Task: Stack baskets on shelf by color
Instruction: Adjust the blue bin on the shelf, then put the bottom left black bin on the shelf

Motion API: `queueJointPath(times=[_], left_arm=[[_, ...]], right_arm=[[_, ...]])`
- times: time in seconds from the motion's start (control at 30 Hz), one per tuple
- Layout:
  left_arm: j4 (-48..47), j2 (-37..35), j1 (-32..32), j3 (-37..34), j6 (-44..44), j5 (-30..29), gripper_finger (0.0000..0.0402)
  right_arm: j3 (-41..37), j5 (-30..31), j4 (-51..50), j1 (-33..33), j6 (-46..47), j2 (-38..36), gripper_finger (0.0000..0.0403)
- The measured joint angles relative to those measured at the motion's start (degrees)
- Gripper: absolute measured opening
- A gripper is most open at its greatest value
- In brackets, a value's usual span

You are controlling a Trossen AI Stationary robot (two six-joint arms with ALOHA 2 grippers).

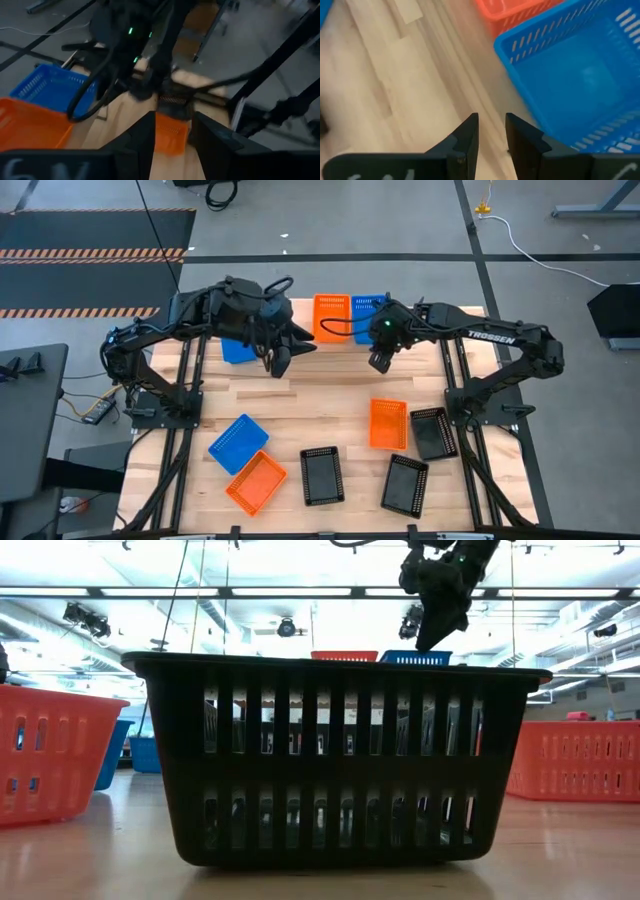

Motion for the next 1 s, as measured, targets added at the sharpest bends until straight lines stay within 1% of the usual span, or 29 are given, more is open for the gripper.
queueJointPath(times=[0.07, 0.17, 0.23, 0.43, 0.57, 0.6, 0.67, 0.77, 0.9, 1.0], left_arm=[[-4.7, 0.0, 0.4, 0.0, 1.1, -2.9, 0.0128], [-13.3, 0.0, 1.6, 0.0, 1.1, -9.3, 0.0126], [-19.3, 0.0, 3.0, 0.0, 1.3, -11.9, 0.0130], [-32.1, 0.0, 7.2, -0.2, 2.1, -14.0, 0.0153], [-38.0, 0.0, 8.5, -0.3, 3.6, -13.4, 0.0168], [-37.8, 0.0, 8.5, -0.3, 3.6, -12.3, 0.0171], [-37.2, -0.1, 7.9, -0.3, 3.6, -8.1, 0.0177], [-34.9, -0.4, 5.1, -0.3, 3.4, -3.2, 0.0182], [-30.4, 0.9, -1.3, -0.3, 1.9, -0.5, 0.0183], [-24.7, 2.4, -7.1, -0.3, -0.4, -0.1, 0.0183]], right_arm=[[0.5, 0.0, -0.9, 0.0, 2.4, -0.5, 0.0103], [2.0, -0.2, -1.3, 0.0, 5.6, -1.9, 0.0103], [3.5, -0.8, -1.3, 0.1, 7.1, -3.0, 0.0103], [9.0, -2.6, -0.9, 1.7, 9.6, -7.3, 0.0104], [11.4, -2.7, -0.9, 3.6, 10.8, -10.4, 0.0104], [11.7, -2.7, -0.8, 4.0, 11.5, -11.2, 0.0104], [11.8, -3.0, -0.9, 5.1, 13.4, -12.7, 0.0104], [11.8, -3.1, -1.7, 7.2, 16.4, -14.4, 0.0114], [11.8, -3.1, -3.4, 10.8, 18.5, -14.7, 0.0145], [11.8, -3.0, -5.8, 13.2, 19.8, -14.3, 0.0173]])
